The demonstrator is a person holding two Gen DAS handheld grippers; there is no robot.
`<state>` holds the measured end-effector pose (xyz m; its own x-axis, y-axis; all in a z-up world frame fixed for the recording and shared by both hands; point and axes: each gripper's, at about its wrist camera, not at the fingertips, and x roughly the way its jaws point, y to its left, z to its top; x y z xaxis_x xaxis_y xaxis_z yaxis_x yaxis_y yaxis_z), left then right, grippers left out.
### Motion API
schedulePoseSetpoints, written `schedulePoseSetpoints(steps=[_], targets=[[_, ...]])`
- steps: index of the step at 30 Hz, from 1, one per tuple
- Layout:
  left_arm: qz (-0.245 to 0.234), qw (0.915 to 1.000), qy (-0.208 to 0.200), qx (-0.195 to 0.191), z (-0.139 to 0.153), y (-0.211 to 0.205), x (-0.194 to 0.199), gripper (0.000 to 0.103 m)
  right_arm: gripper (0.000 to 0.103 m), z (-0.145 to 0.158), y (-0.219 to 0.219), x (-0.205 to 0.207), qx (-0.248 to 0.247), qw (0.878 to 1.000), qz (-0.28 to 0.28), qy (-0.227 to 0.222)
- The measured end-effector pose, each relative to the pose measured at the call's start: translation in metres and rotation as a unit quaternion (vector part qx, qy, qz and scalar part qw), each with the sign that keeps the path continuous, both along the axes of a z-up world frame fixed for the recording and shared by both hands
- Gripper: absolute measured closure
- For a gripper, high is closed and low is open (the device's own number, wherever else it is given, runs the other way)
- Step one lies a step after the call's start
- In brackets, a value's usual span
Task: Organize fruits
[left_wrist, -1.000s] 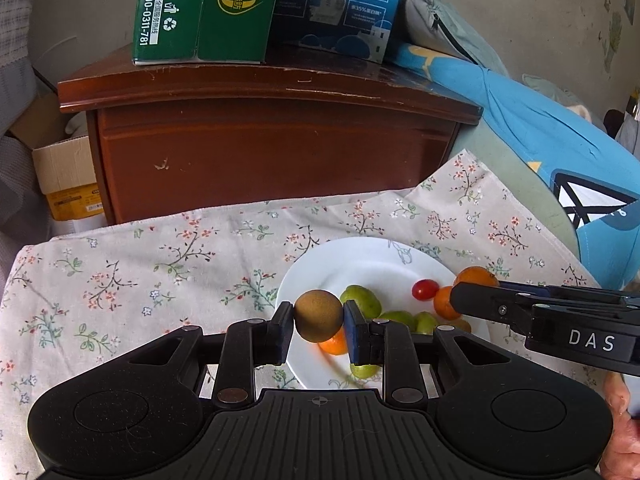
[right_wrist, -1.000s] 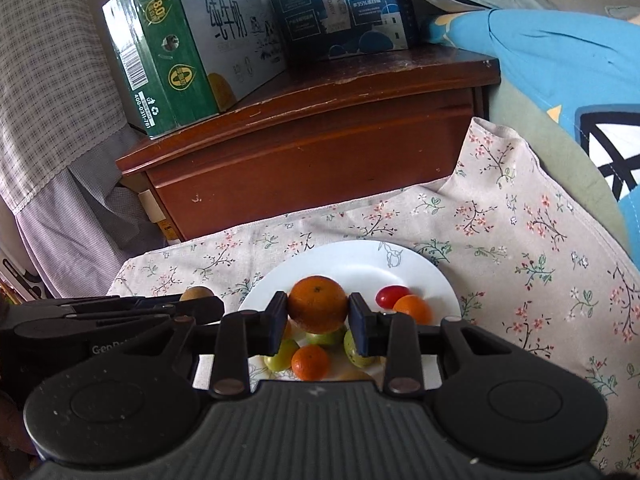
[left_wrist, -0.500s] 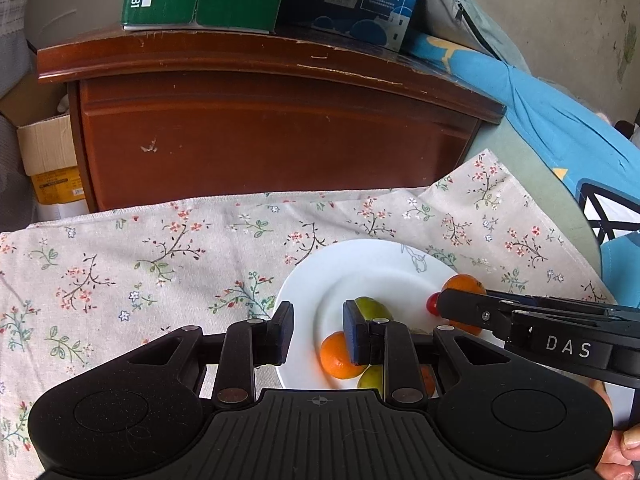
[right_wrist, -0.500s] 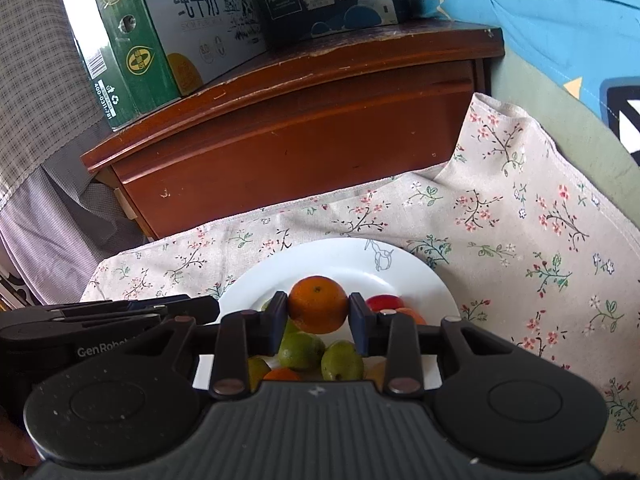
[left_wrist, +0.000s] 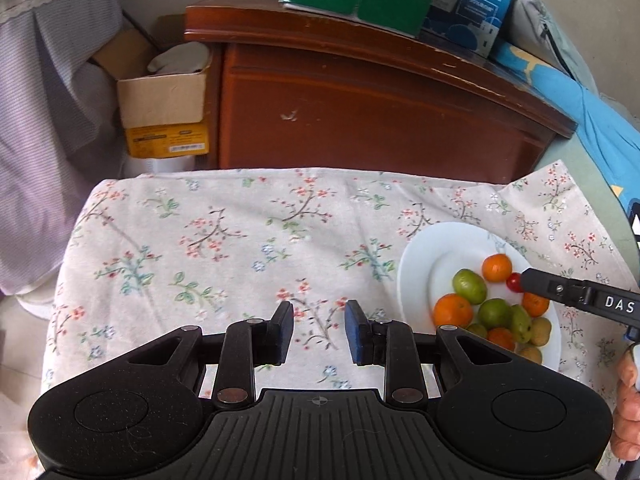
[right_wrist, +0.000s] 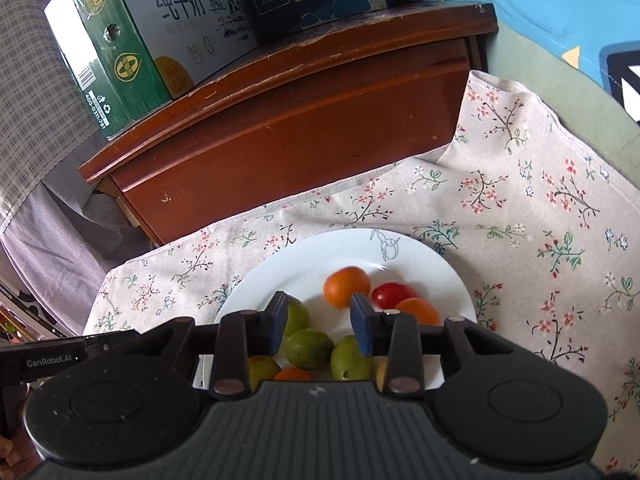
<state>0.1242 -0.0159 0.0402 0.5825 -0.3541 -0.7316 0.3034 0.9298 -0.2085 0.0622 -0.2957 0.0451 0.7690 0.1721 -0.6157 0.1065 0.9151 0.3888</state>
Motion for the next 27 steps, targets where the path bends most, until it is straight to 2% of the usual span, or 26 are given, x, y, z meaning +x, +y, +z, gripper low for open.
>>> schedulePoseSetpoints(steps=[3, 6, 11, 13, 19, 21, 27], targets=[[0.023, 0.9996, 0.013, -0.009, -0.001, 0.019, -0.005, 0.076, 0.067, 0.003, 0.004, 0.0, 0.002, 1.0, 0.007, -0.003], [0.031, 0.9993, 0.022, 0.003, -0.005, 0.026, -0.018, 0.076, 0.067, 0.004, 0.007, 0.0, 0.001, 1.0, 0.013, -0.004], [0.007, 0.999, 0.034, 0.028, -0.01, 0.023, -0.047, 0.076, 0.066, 0.005, 0.009, -0.003, 0.01, 1.0, 0.012, 0.004], [-0.009, 0.9983, 0.035, 0.045, -0.015, 0.018, -0.056, 0.072, 0.066, 0.006, 0.008, -0.004, 0.014, 1.0, 0.01, 0.007], [-0.043, 0.9952, 0.012, 0.087, -0.023, 0.002, -0.075, 0.068, 0.065, 0.014, 0.005, -0.014, 0.02, 1.0, 0.004, 0.003], [-0.049, 0.9939, 0.013, 0.098, -0.028, -0.002, -0.077, 0.07, 0.065, 0.015, 0.004, -0.017, 0.022, 1.0, 0.004, 0.002], [-0.048, 0.9938, 0.004, 0.1, -0.031, -0.002, -0.081, 0.074, 0.064, 0.015, 0.004, -0.018, 0.023, 1.0, 0.003, 0.006]])
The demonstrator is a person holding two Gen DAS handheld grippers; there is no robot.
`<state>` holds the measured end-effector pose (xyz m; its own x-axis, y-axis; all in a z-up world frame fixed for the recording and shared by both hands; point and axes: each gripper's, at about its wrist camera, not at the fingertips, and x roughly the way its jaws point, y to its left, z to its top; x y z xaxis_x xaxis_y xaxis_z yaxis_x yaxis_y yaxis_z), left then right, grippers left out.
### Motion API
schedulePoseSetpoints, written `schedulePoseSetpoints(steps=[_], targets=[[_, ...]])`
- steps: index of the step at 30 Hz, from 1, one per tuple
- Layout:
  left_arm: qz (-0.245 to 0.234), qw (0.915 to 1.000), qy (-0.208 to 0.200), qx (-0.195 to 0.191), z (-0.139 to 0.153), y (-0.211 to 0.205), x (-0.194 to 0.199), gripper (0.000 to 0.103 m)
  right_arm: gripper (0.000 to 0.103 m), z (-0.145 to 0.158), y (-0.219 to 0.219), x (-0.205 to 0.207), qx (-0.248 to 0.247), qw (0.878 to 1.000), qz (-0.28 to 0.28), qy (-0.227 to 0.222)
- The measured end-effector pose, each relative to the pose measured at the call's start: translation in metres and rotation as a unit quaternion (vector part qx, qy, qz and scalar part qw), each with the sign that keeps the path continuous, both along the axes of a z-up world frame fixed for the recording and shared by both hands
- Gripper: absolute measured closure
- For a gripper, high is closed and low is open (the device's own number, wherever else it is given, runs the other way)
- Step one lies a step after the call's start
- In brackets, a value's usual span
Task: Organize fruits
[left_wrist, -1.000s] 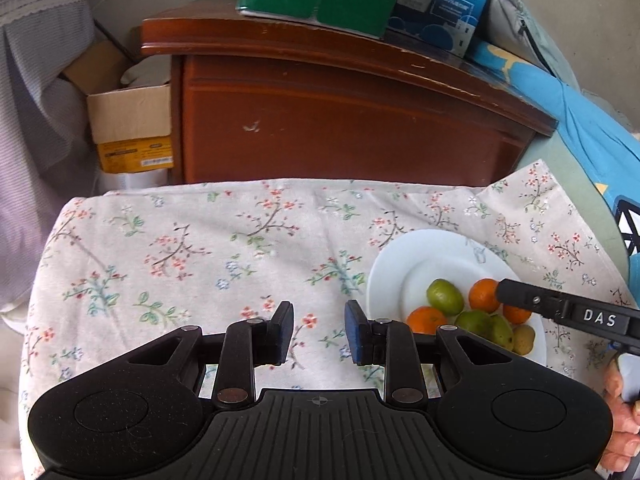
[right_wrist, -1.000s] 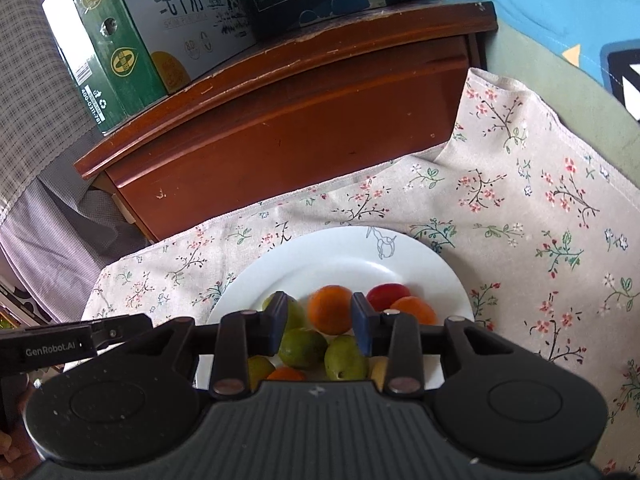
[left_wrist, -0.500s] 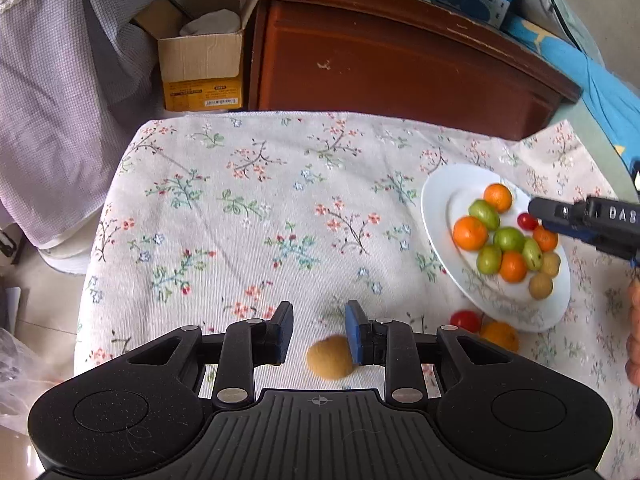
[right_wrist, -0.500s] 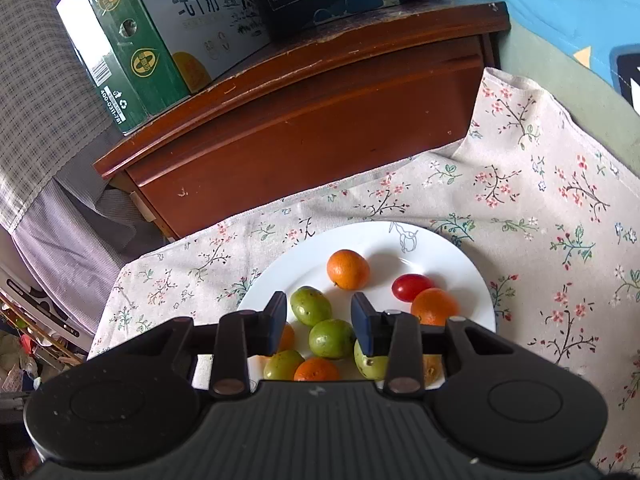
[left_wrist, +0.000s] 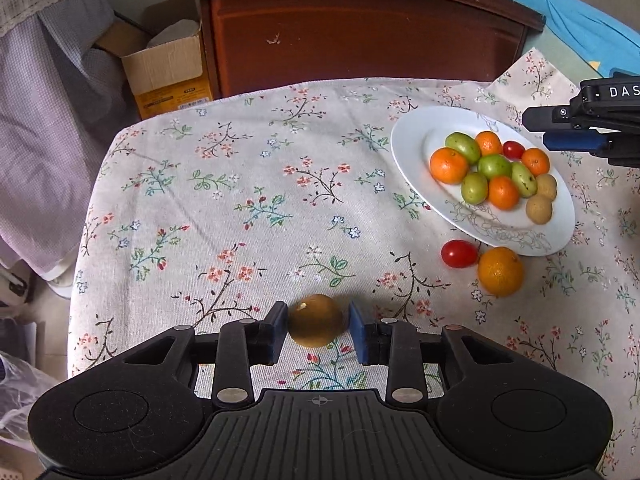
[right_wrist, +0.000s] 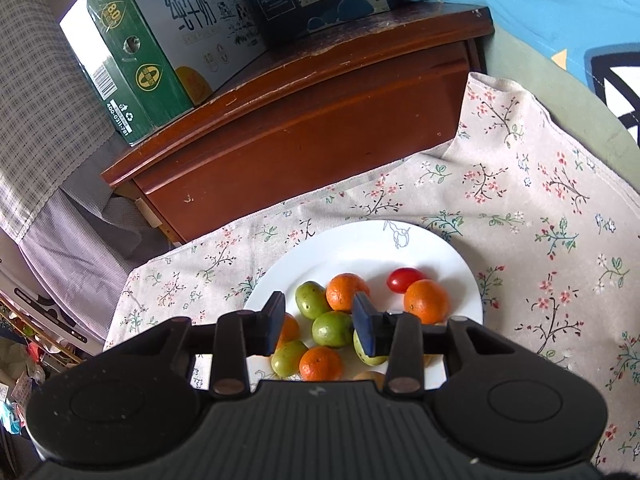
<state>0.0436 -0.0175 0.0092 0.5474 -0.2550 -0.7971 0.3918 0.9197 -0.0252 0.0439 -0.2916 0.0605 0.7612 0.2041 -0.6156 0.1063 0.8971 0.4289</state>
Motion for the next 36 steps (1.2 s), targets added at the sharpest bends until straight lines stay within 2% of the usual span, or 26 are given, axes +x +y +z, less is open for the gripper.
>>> schedulePoseSetpoints(steps=[1, 8, 11, 14, 16, 27, 30, 31, 32, 33, 36], targets=[[0.0, 1.0, -0.003, 0.004, 0.0, 0.0, 0.0, 0.078, 0.064, 0.0, 0.0, 0.0, 0.0, 1.0, -0.001, 0.003], [0.017, 0.9985, 0.01, -0.051, 0.011, -0.001, 0.013, 0.078, 0.064, 0.001, -0.016, -0.015, 0.011, 0.998, -0.044, 0.041], [0.01, 0.9964, 0.008, -0.084, 0.02, -0.012, 0.028, 0.078, 0.064, 0.007, -0.023, -0.026, 0.027, 0.997, -0.056, 0.04], [-0.004, 0.9963, -0.007, -0.086, 0.025, -0.031, 0.044, 0.078, 0.061, 0.015, -0.024, -0.033, 0.02, 0.997, -0.062, 0.028], [-0.002, 0.9954, -0.005, -0.095, 0.025, -0.043, 0.058, 0.078, 0.059, 0.016, -0.023, -0.031, 0.02, 0.998, -0.057, 0.026], [-0.003, 0.9897, 0.019, -0.142, 0.017, -0.086, 0.099, 0.078, 0.059, -0.002, 0.0, -0.021, 0.015, 0.998, -0.006, 0.06], [-0.014, 0.9905, 0.014, -0.136, 0.02, -0.094, 0.1, 0.073, 0.059, -0.003, 0.008, -0.02, 0.009, 0.998, 0.011, 0.061], [-0.016, 0.9901, 0.013, -0.139, 0.023, -0.095, 0.099, 0.064, 0.059, -0.004, 0.009, -0.02, 0.009, 0.998, 0.017, 0.063], [-0.014, 0.9895, 0.011, -0.143, 0.026, -0.093, 0.098, 0.047, 0.058, -0.005, 0.01, -0.02, 0.01, 0.998, 0.022, 0.065], [-0.01, 0.9891, 0.007, -0.147, 0.03, -0.091, 0.097, 0.04, 0.058, -0.006, 0.011, -0.02, 0.009, 0.997, 0.026, 0.067], [-0.016, 0.9892, -0.001, -0.146, 0.044, -0.083, 0.093, 0.037, 0.058, -0.008, 0.014, -0.022, 0.008, 0.997, 0.035, 0.073]])
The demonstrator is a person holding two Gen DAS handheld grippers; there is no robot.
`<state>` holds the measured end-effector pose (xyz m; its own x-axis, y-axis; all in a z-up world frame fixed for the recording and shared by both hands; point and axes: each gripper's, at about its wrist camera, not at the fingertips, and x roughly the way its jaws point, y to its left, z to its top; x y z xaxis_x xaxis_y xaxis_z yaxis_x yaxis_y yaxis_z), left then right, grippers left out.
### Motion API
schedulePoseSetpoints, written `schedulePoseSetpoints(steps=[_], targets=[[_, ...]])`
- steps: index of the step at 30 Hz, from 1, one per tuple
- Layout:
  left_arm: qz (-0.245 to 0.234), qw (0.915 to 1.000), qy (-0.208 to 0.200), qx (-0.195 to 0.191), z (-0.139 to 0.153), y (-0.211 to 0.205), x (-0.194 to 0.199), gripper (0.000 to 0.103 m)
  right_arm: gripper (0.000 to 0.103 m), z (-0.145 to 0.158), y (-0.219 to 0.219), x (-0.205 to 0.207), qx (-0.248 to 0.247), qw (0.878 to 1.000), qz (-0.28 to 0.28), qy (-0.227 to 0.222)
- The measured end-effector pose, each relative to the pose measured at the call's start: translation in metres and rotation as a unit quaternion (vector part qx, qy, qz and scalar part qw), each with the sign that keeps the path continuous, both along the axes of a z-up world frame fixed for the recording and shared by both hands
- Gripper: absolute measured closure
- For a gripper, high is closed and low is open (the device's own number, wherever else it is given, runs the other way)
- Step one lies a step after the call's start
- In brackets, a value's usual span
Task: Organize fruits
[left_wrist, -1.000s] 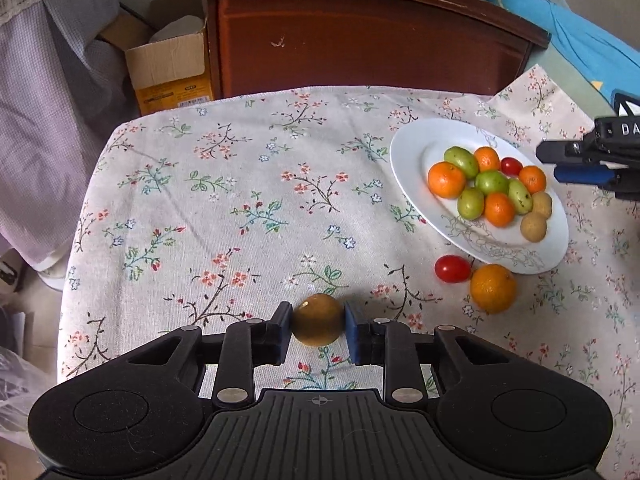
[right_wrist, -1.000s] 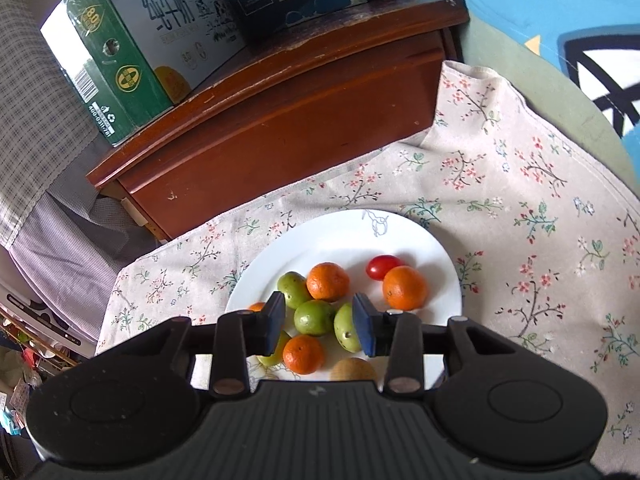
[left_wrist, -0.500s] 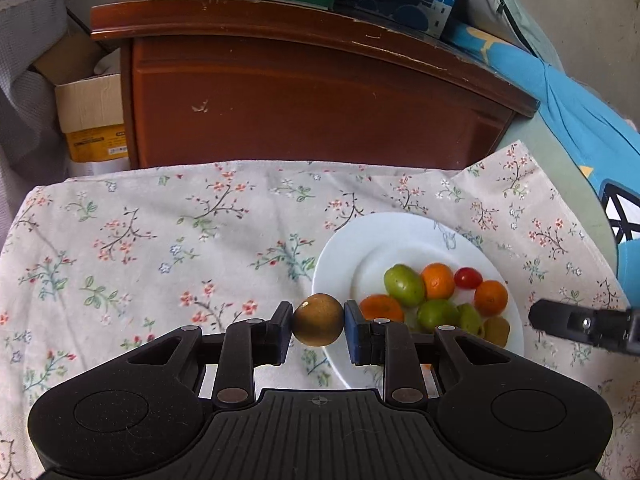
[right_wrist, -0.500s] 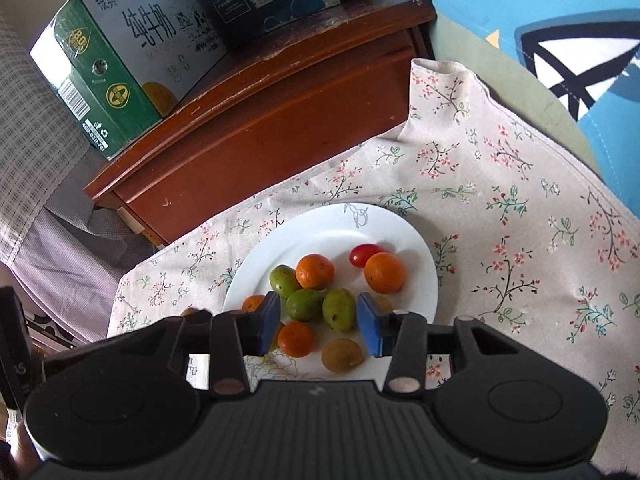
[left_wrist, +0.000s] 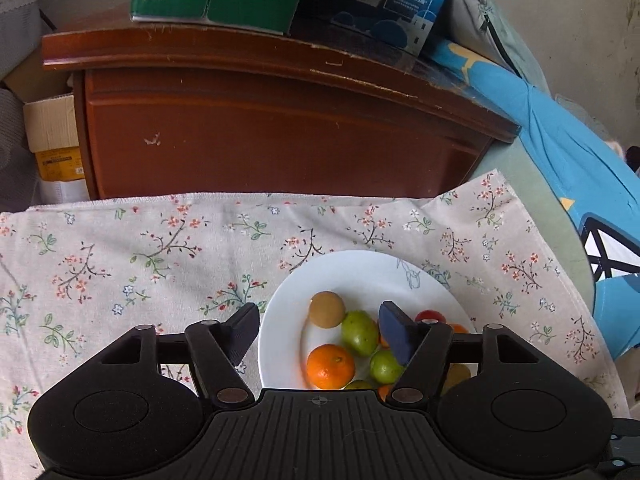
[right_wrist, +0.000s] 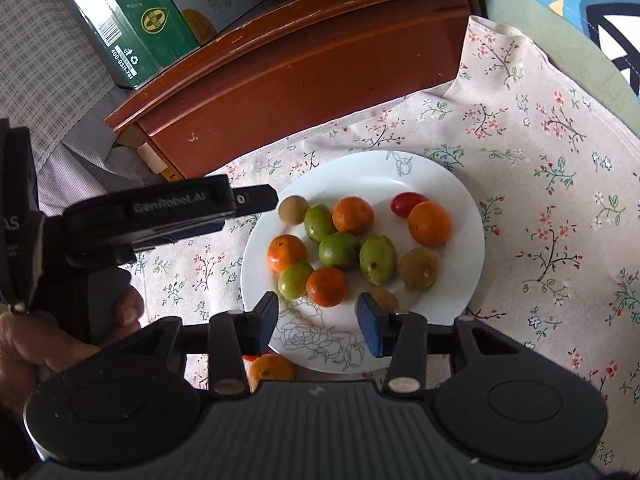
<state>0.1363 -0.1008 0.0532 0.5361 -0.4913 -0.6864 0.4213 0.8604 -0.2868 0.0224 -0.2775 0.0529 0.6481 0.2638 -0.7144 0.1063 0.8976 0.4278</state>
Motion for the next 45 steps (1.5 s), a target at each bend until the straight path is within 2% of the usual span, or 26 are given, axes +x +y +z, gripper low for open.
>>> schedulePoseSetpoints(steps=[3, 7, 11, 14, 16, 20, 30, 36, 40, 45], targets=[[0.0, 0.9999, 0.002, 0.01, 0.014, 0.013, -0.005, 0.036, 0.058, -0.001, 0.004, -0.003, 0.0, 1.0, 0.008, 0.002], [0.013, 0.9986, -0.017, 0.049, 0.029, 0.034, -0.023, 0.021, 0.058, -0.003, 0.012, -0.01, 0.001, 1.0, 0.02, 0.004], [0.022, 0.9937, -0.047, 0.099, 0.029, 0.05, -0.037, 0.02, 0.058, -0.008, 0.02, -0.019, 0.008, 0.999, 0.033, 0.008], [0.036, 0.9911, -0.059, 0.113, 0.023, 0.058, -0.04, 0.02, 0.058, -0.013, 0.028, -0.027, 0.008, 0.999, 0.044, 0.009], [0.046, 0.9908, -0.054, 0.115, 0.019, 0.062, -0.039, 0.02, 0.058, -0.017, 0.033, -0.029, 0.005, 0.999, 0.051, 0.011], [0.054, 0.9918, -0.015, 0.115, 0.011, 0.065, -0.035, 0.02, 0.058, -0.02, 0.043, -0.027, -0.01, 0.998, 0.066, 0.011], [0.062, 0.9888, -0.005, 0.135, 0.001, 0.067, -0.034, 0.02, 0.058, -0.029, 0.051, -0.023, -0.023, 0.998, 0.065, 0.012], [0.051, 0.9885, 0.005, 0.142, -0.004, 0.066, -0.033, 0.02, 0.058, -0.033, 0.058, -0.02, -0.041, 0.997, 0.068, 0.006], [0.041, 0.9881, 0.007, 0.148, -0.007, 0.063, -0.036, 0.02, 0.07, -0.034, 0.059, -0.02, -0.046, 0.997, 0.066, 0.004], [0.007, 0.988, 0.005, 0.154, -0.011, 0.056, -0.043, 0.02, 0.071, -0.03, 0.057, -0.022, -0.046, 0.997, 0.062, 0.01]])
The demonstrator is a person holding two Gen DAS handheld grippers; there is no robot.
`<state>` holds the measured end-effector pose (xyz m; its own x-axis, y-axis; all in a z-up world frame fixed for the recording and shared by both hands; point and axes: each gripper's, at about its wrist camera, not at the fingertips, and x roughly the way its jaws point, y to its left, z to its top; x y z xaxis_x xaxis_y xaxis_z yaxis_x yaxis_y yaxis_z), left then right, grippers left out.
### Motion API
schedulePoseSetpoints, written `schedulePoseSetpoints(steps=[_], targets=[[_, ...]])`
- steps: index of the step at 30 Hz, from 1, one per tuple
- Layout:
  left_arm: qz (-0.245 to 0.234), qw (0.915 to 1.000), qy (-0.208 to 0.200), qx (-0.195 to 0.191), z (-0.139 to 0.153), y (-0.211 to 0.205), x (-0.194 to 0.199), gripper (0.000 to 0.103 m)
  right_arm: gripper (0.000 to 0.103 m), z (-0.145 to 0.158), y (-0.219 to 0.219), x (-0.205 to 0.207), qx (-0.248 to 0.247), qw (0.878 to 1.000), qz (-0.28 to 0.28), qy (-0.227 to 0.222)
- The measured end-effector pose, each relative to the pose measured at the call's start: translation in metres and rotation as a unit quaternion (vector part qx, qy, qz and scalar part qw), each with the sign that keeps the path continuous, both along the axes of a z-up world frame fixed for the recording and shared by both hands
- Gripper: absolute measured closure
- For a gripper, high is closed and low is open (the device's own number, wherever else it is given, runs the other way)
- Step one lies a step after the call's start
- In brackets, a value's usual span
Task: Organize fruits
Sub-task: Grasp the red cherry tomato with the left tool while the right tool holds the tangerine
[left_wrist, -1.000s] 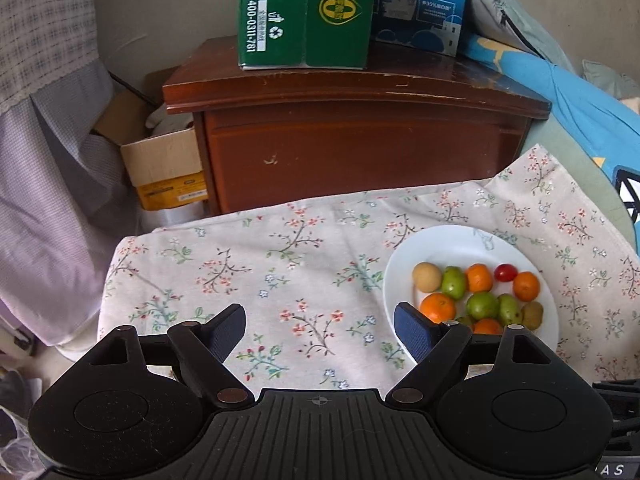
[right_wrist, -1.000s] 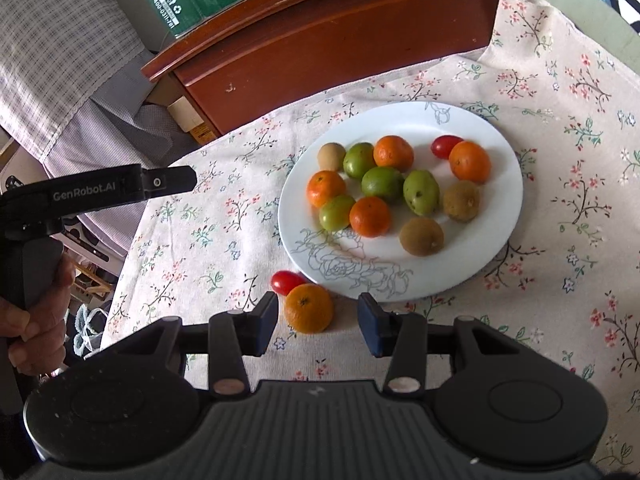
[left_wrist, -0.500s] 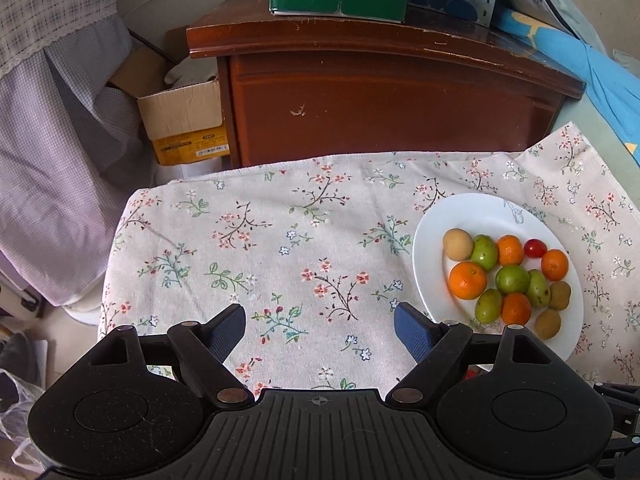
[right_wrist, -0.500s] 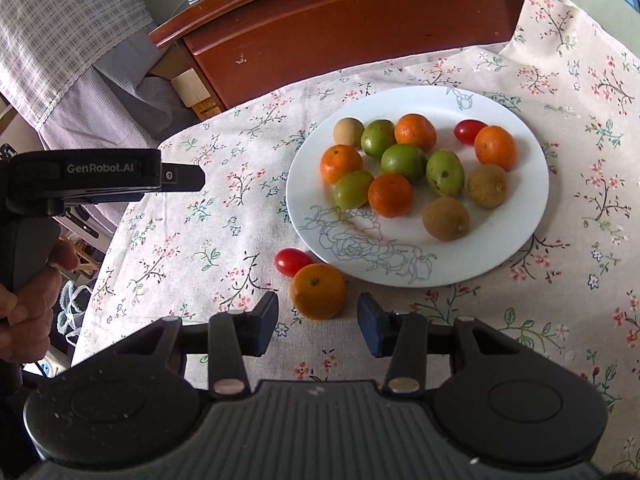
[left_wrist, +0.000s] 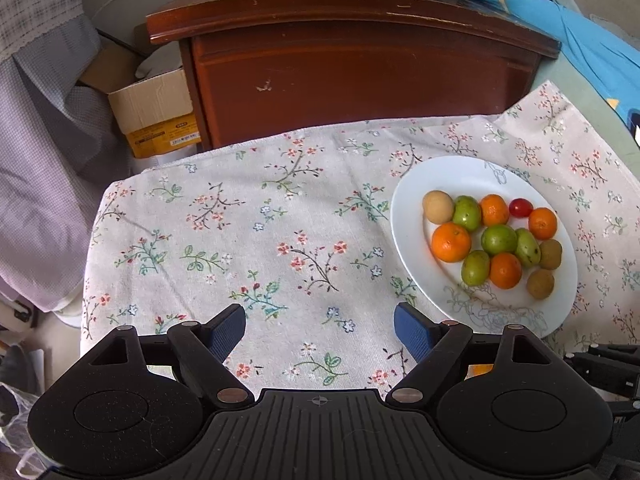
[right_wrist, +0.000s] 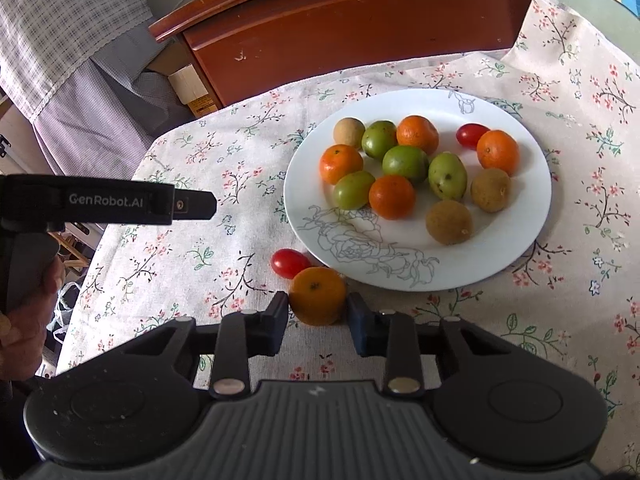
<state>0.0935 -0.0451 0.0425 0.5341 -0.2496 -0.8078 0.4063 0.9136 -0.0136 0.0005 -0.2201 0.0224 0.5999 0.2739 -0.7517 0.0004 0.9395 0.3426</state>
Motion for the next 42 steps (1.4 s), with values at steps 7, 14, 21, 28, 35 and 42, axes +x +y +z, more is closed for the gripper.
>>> schedulePoseSetpoints(steps=[7, 14, 21, 28, 35, 42], targets=[[-0.077, 0.9967, -0.021, 0.012, -0.007, -0.016, -0.021, 0.021, 0.071, 0.014, -0.009, -0.013, -0.016, 1.0, -0.016, 0.003], [-0.14, 0.9898, -0.024, 0.007, -0.014, -0.035, -0.04, 0.02, 0.071, 0.022, -0.023, -0.021, -0.014, 0.999, -0.038, 0.003], [-0.162, 0.9868, -0.011, -0.005, -0.023, -0.043, -0.041, 0.02, 0.071, 0.02, -0.034, -0.022, -0.005, 0.998, -0.063, 0.016], [-0.166, 0.9857, -0.023, -0.017, -0.025, -0.046, -0.041, 0.024, 0.071, 0.021, -0.042, -0.023, 0.003, 0.997, -0.077, 0.011], [-0.163, 0.9862, -0.022, -0.019, -0.028, -0.047, -0.038, 0.06, 0.071, 0.024, -0.05, -0.02, 0.01, 0.996, -0.09, 0.004], [-0.171, 0.9851, -0.016, -0.014, -0.034, -0.051, -0.04, 0.07, 0.071, 0.025, -0.052, -0.018, 0.012, 0.996, -0.092, 0.001]])
